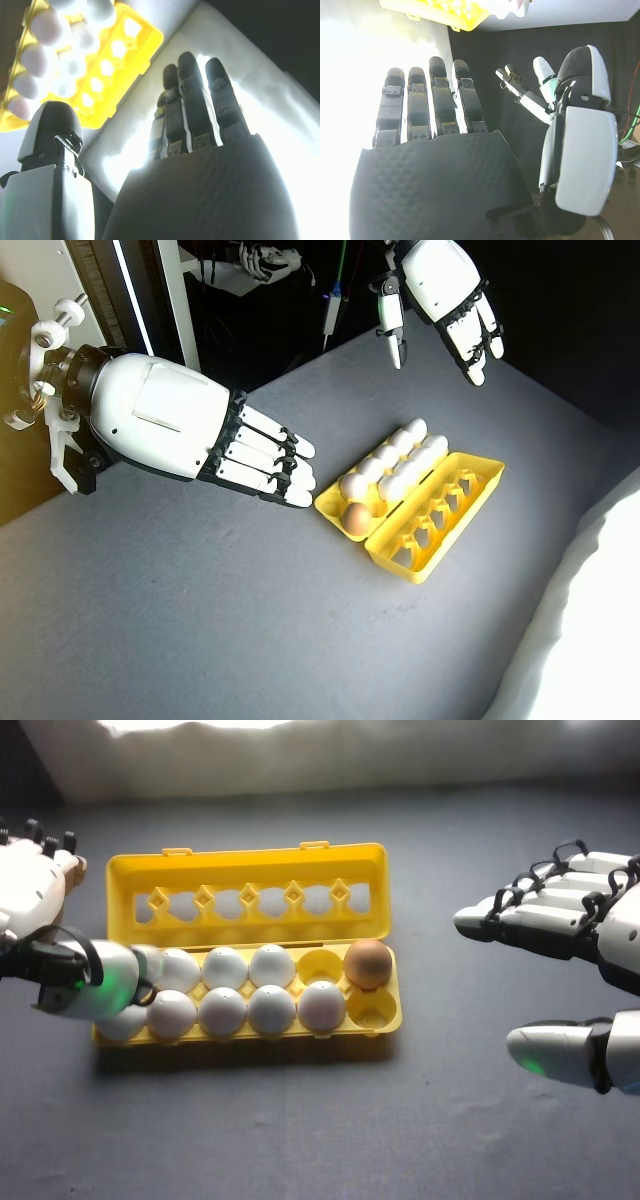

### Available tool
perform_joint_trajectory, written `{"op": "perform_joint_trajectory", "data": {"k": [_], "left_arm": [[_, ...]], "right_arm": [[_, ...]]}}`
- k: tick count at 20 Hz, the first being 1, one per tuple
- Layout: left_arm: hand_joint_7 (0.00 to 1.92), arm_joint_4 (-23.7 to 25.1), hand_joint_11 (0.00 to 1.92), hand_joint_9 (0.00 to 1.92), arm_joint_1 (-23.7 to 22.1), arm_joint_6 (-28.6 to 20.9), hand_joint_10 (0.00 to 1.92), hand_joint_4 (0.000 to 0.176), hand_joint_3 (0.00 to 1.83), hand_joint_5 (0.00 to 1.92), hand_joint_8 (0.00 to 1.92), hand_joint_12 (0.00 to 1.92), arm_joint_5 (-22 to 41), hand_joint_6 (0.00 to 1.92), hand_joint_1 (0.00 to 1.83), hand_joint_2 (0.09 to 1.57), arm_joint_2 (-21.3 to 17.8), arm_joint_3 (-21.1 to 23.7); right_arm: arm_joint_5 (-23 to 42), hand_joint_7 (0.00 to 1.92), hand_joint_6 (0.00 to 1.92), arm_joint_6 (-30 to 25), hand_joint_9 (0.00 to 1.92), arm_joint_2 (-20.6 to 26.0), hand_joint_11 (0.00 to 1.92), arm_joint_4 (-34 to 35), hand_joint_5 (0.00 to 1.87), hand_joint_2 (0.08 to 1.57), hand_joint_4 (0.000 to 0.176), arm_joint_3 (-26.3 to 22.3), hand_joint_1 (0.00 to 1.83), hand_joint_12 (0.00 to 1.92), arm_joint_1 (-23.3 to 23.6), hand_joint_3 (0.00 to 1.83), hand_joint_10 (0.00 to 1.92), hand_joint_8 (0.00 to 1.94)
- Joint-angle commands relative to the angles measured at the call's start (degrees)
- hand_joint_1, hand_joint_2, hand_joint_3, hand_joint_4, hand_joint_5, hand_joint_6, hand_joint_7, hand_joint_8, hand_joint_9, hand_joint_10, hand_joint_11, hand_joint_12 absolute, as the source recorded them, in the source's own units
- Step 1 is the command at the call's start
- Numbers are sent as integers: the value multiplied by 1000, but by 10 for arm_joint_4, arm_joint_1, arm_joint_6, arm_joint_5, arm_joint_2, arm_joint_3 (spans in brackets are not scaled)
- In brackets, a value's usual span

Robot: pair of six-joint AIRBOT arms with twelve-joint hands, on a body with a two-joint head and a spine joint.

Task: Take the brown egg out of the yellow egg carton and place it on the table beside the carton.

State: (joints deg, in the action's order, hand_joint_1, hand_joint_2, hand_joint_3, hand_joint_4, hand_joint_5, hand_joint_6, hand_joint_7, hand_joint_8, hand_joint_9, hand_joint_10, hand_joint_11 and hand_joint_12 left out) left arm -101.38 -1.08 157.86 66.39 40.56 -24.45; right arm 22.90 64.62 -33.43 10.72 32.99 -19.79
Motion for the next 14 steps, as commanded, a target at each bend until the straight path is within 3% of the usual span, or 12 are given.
{"op": "perform_joint_trajectory", "data": {"k": [1, 2, 3, 4, 6, 8, 10, 14], "left_arm": [[154, 51, 0, 117, -4, 3, 9, 0, 8, 178, 6, 171, 18, 6, 0, 1235, -4, 0], [157, 51, 0, 125, -4, 3, 6, 0, 3, 185, 3, 219, 18, 4, 0, 1243, -4, 0], [177, 51, 0, 142, -4, 3, 8, 0, 2, 200, 6, 248, 18, 6, 0, 1248, -4, -1], [193, 51, 0, 157, -4, 4, 9, 0, 1, 209, 7, 284, 18, 6, 0, 1248, -4, -1], [221, 51, 0, 185, -4, 4, 13, 0, 0, 233, 11, 338, 18, 9, 0, 1246, -4, -1], [179, 51, 0, 143, -5, 4, 1, 0, 0, 198, 4, 248, 18, 1, 0, 1238, -4, -2], [176, 51, 0, 136, -5, 4, 0, 0, 0, 202, 3, 217, 16, 5, 0, 1226, -4, -3], [256, 51, 0, 201, -5, 7, 11, 0, 0, 274, 11, 275, 7, 11, 0, 1223, -5, -8]], "right_arm": [[62, 150, 7, -2, 92, 6, 0, -2, 137, 1246, 0, -1, 7, 156, 7, 10, 11, 3], [62, 161, 5, -1, 106, 6, 0, -2, 149, 1236, 0, -1, 1, 237, 7, 3, 9, 2], [62, 217, 6, -1, 169, 6, 0, -2, 185, 1214, 0, -1, 0, 464, 7, 1, 17, 3], [62, 245, 5, -1, 208, 6, 0, -2, 194, 1200, 0, -1, 0, 573, 7, 0, 24, 6], [64, 249, 2, 0, 213, 6, 0, -2, 189, 1191, 0, -1, 0, 570, 7, 0, 18, 3], [72, 257, 1, 11, 226, 5, 0, -2, 189, 1176, 0, 0, 0, 585, 9, 0, 17, 6], [68, 227, 1, 16, 200, -5, 0, -2, 180, 1153, 0, 4, 33, 477, 21, 0, 2, 0], [-10, 168, 4, 17, 136, -53, 0, 16, 137, 1091, 0, 40, 95, 336, 68, 0, 0, 0]]}}
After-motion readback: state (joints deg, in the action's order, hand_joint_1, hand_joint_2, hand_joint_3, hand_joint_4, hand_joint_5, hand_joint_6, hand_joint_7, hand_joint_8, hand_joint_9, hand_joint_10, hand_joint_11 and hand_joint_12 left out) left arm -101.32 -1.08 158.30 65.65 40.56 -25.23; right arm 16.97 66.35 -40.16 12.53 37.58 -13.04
